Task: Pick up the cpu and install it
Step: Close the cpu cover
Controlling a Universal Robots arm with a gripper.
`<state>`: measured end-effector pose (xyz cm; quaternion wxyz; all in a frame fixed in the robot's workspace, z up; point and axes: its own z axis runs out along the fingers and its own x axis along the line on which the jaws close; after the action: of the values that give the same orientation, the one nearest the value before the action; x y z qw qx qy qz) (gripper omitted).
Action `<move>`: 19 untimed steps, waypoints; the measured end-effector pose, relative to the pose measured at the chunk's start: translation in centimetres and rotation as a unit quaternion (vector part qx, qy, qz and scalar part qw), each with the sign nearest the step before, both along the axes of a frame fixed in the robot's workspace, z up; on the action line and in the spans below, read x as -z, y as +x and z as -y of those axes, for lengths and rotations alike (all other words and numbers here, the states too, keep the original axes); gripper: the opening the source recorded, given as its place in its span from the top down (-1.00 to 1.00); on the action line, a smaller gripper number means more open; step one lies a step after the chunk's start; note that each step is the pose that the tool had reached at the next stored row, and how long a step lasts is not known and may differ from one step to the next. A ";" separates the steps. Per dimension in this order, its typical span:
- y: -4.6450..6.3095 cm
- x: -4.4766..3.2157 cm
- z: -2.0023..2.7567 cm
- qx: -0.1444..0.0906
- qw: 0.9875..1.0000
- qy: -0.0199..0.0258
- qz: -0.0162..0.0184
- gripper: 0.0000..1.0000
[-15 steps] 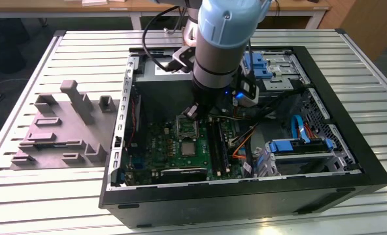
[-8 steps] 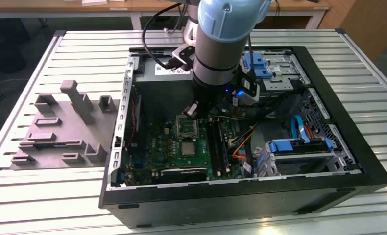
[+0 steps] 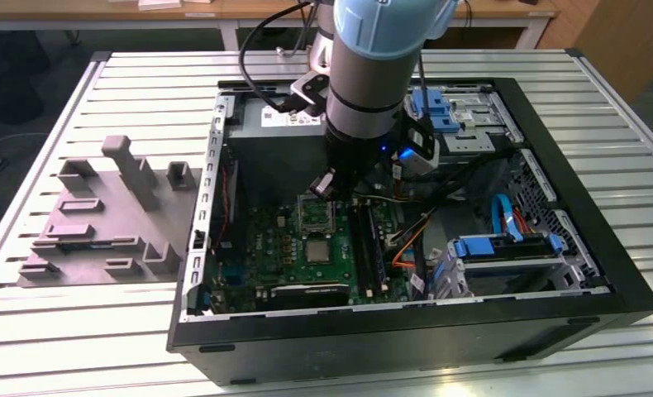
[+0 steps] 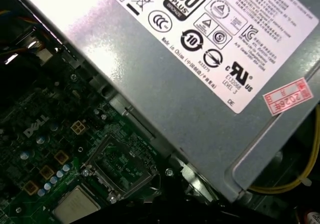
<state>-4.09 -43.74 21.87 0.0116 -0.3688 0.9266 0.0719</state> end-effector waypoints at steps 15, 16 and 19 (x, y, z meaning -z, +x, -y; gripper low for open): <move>0.0 -0.80 -0.12 -0.023 1.000 -0.014 0.000 0.79; 0.0 -0.80 -0.11 -0.028 0.999 -0.015 0.000 0.79; 0.0 -0.80 -0.11 -0.043 0.999 -0.015 0.001 0.79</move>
<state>-4.11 -43.63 22.67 0.0034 -0.4081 0.9111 0.0581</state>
